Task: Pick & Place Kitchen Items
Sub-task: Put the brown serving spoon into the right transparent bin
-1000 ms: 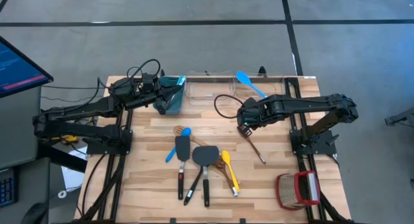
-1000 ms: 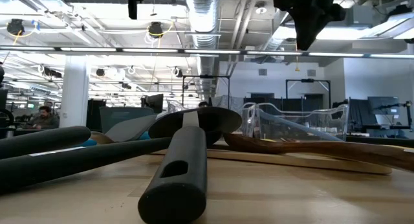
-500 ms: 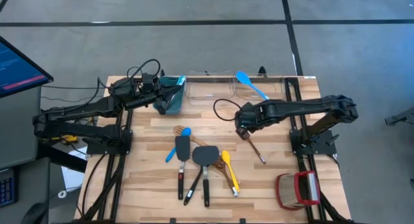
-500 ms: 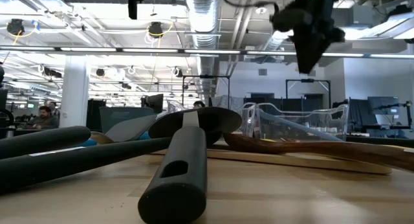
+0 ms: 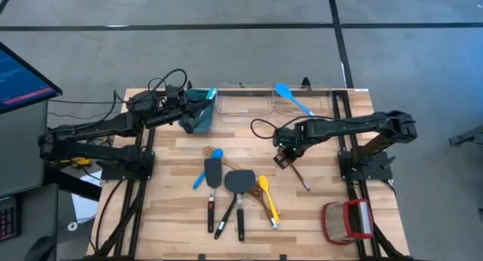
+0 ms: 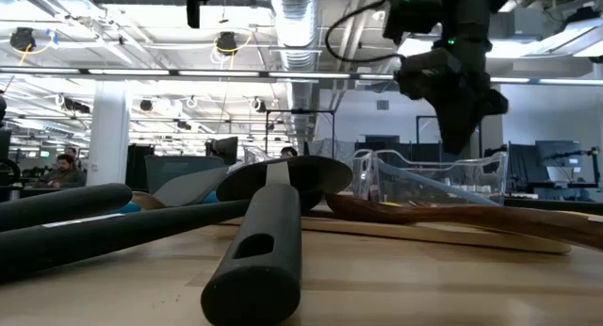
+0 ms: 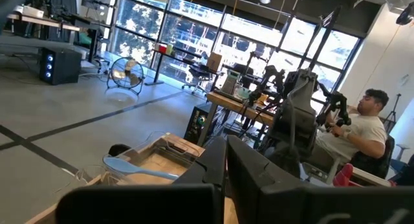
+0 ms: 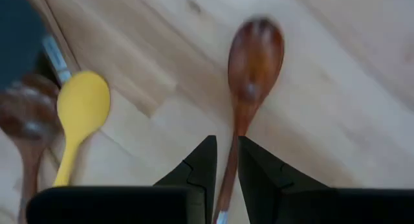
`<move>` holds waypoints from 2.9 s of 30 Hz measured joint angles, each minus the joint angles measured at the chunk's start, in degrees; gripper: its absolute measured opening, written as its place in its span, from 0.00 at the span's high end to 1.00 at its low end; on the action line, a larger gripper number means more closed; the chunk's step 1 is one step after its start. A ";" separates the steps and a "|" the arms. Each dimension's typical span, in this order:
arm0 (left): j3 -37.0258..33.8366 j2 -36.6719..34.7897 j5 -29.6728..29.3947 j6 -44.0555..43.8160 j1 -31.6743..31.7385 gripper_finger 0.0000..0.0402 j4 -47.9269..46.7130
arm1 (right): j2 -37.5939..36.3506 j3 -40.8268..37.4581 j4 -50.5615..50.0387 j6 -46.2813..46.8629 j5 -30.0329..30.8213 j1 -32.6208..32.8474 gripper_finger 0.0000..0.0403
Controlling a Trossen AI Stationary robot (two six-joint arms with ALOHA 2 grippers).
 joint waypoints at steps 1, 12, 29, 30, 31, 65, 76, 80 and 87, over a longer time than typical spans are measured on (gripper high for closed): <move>0.00 0.00 -0.01 0.00 0.00 1.00 0.00 | 0.00 -0.51 0.05 0.64 -1.08 -0.26 0.87; 0.01 0.00 -0.01 0.00 0.00 1.00 0.00 | 0.00 -3.61 0.34 2.51 -2.97 1.16 0.86; 0.00 0.00 0.00 0.00 0.00 1.00 0.00 | 0.00 -3.61 0.25 12.69 1.37 8.31 0.63; 0.00 0.00 0.00 0.00 0.00 1.00 0.00 | 0.00 -3.61 0.25 13.28 1.37 8.67 0.62; 0.00 0.00 0.00 0.00 0.00 1.00 0.00 | 0.00 -3.61 0.24 13.68 1.37 8.99 0.60; 0.00 0.02 -0.02 0.00 0.00 1.00 -0.90 | 0.00 -3.61 0.49 14.07 1.63 11.26 0.51; 0.00 0.00 0.00 0.00 0.00 1.00 -0.92 | 0.00 -3.61 0.90 14.11 3.87 11.26 0.52; 0.01 0.00 0.00 0.00 0.00 1.00 -0.92 | 0.00 -3.62 1.73 14.06 4.46 11.19 0.52; 0.02 0.01 0.00 0.00 0.00 1.00 -0.93 | 0.00 -3.64 3.24 14.02 7.90 11.04 0.52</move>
